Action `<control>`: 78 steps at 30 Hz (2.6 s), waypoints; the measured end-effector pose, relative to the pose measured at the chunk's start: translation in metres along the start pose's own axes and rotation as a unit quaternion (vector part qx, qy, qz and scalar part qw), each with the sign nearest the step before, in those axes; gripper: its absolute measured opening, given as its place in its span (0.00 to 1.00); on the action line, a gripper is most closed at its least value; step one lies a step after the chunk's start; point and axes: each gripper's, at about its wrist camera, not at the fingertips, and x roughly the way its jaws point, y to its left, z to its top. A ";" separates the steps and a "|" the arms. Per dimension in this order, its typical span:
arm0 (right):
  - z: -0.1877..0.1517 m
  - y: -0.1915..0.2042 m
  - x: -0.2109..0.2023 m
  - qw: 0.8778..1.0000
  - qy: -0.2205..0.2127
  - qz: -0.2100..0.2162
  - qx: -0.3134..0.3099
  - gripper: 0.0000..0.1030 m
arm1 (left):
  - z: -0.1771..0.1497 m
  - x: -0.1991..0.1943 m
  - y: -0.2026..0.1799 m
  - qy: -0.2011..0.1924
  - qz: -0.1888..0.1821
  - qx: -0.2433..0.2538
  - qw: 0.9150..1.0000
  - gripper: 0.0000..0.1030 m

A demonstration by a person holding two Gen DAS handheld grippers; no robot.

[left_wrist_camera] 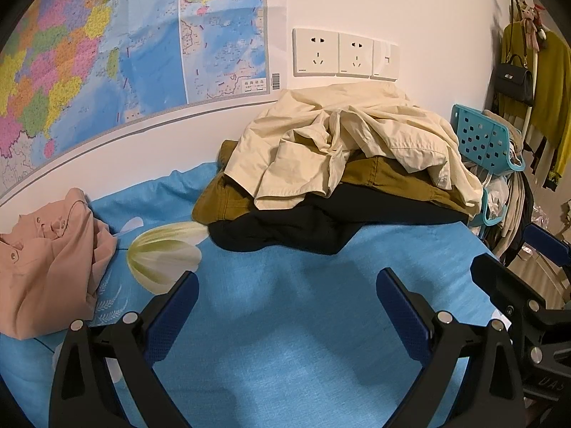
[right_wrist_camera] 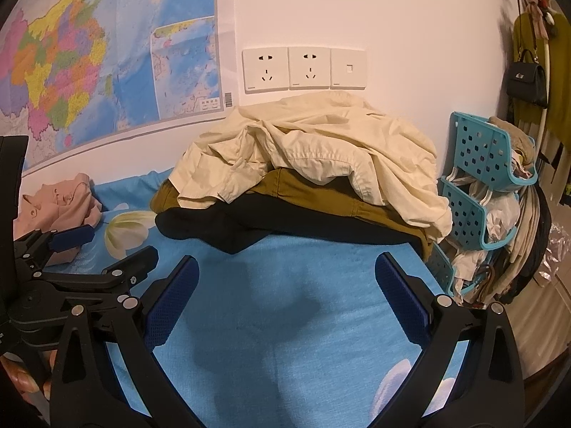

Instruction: Fold large clothes

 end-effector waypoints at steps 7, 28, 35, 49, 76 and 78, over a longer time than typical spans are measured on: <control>0.001 -0.001 -0.002 1.000 -0.002 -0.001 0.001 0.95 | 0.001 -0.001 -0.001 -0.001 0.000 -0.001 1.000 0.94; 0.002 -0.002 -0.002 1.000 -0.001 0.000 0.002 0.95 | 0.002 -0.001 0.000 -0.001 -0.001 -0.001 1.000 0.94; 0.004 -0.002 0.001 1.000 0.001 0.001 0.001 0.95 | 0.003 0.001 0.002 0.002 -0.004 -0.003 1.000 0.94; 0.019 0.005 0.011 0.999 -0.013 0.010 -0.044 0.95 | 0.011 0.015 0.009 0.017 -0.015 -0.013 1.000 0.94; 0.112 0.033 0.183 0.946 0.035 -0.047 -0.317 0.16 | 0.053 0.108 0.103 0.047 0.040 -0.036 0.997 0.94; 0.131 0.013 0.154 0.960 0.018 -0.021 -0.279 0.09 | 0.056 0.112 0.107 0.038 0.043 -0.021 0.998 0.94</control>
